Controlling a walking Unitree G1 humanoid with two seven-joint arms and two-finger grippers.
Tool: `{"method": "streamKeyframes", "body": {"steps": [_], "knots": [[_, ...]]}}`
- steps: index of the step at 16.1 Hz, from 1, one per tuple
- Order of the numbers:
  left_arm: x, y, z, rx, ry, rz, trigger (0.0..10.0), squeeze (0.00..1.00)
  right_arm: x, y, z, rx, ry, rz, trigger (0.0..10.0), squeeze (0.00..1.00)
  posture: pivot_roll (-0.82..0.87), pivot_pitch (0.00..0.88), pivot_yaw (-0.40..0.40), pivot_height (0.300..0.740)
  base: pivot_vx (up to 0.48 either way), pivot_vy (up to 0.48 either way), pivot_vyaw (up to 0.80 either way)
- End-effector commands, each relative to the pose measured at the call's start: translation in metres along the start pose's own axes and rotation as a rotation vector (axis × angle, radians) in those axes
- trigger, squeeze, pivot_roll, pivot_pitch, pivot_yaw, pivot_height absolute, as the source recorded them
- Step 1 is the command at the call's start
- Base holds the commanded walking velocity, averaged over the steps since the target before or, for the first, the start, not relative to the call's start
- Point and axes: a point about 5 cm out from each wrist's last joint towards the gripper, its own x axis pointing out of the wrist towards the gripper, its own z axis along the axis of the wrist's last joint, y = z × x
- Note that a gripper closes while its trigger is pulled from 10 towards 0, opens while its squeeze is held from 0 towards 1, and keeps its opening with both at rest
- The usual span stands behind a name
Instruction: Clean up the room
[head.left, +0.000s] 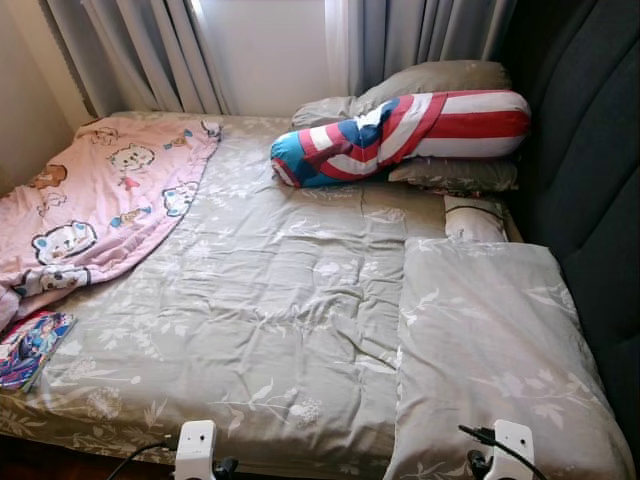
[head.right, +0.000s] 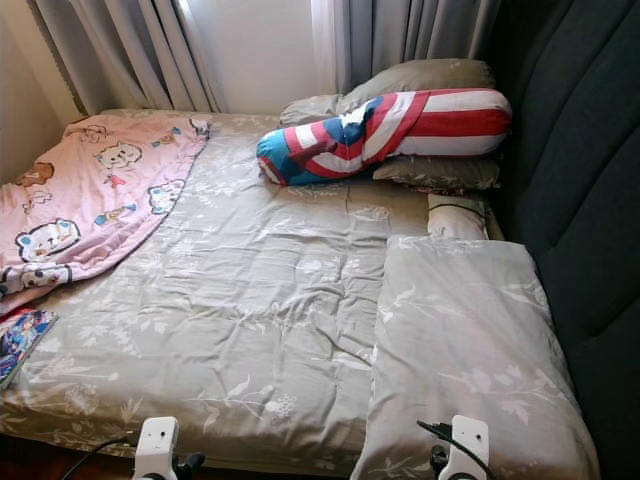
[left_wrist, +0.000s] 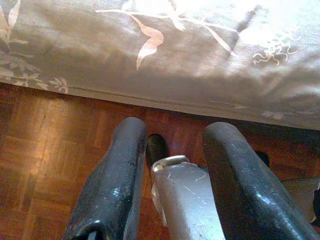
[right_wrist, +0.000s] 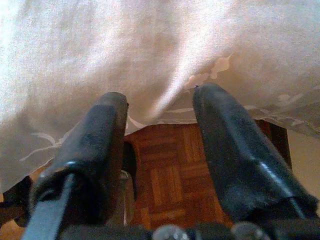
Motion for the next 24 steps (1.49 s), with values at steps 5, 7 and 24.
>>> {"method": "streamKeyframes", "body": {"steps": [5,7,24], "knots": [[-0.001,0.002,-0.006,0.013,0.023,0.006,10.0,0.00,-0.001,0.003,-0.005,-0.021,0.024,0.020,10.0,0.00,0.00,0.070,0.010,0.740,0.000,0.000,0.00],[-0.001,0.002,-0.006,0.013,0.023,0.006,10.0,0.00,-0.001,0.003,-0.005,-0.021,0.024,0.020,10.0,0.00,0.00,0.070,0.010,0.740,0.000,0.000,0.00],[0.000,-0.005,-0.005,-0.014,0.011,0.021,10.0,0.00,-0.003,0.018,-0.014,-0.140,0.051,0.107,10.0,0.00,0.01,0.070,0.005,0.740,0.000,0.000,0.00]]}}
